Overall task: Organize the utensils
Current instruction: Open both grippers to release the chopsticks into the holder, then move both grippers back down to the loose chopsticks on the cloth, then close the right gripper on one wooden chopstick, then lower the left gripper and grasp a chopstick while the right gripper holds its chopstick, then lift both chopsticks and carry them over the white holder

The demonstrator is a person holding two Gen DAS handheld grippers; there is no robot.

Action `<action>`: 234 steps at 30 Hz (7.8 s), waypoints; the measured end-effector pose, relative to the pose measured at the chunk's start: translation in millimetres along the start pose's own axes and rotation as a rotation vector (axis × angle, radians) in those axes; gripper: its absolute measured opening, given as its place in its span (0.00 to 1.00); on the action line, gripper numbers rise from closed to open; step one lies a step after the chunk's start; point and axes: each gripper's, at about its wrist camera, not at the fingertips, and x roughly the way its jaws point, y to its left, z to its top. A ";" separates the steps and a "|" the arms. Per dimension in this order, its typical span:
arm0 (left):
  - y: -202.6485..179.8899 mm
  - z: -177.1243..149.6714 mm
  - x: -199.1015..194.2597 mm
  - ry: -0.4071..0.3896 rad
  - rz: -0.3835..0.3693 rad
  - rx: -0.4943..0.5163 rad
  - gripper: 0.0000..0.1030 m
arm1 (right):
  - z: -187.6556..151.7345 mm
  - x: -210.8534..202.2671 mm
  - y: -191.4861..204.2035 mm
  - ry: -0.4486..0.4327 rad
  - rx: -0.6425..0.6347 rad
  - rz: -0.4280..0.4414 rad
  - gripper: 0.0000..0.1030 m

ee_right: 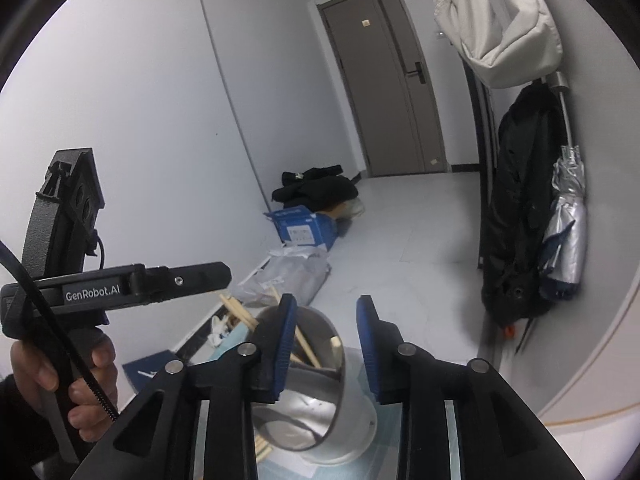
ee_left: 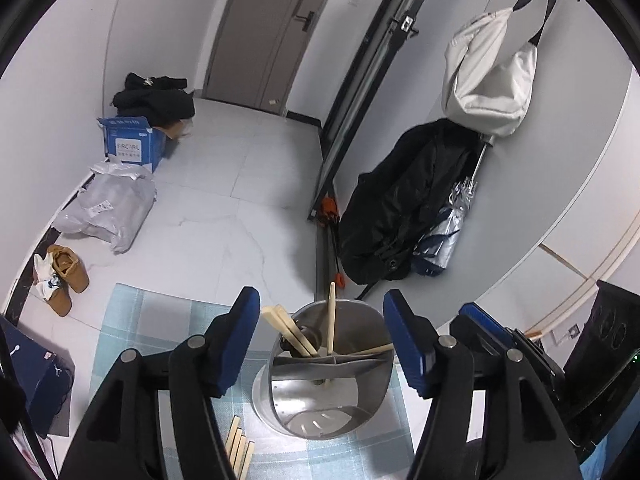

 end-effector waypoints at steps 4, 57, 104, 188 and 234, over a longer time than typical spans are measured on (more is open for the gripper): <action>-5.7 -5.2 -16.4 -0.035 0.057 0.045 0.64 | -0.4 -14.7 3.1 -0.024 0.054 0.028 0.51; 109.8 -108.7 -58.8 -0.120 0.166 -0.154 0.98 | -165.8 45.8 89.7 0.379 0.039 -0.149 0.94; 165.9 -110.8 -62.7 -0.034 0.173 -0.359 0.99 | -191.0 96.6 113.8 0.777 -0.257 -0.146 0.05; 104.7 -110.0 91.9 0.491 0.264 -0.012 0.03 | -108.5 -28.8 -19.8 0.148 0.301 0.104 0.05; 92.8 -102.5 -51.0 -0.048 0.156 -0.061 0.03 | -137.5 -6.0 54.5 0.282 0.058 -0.104 0.06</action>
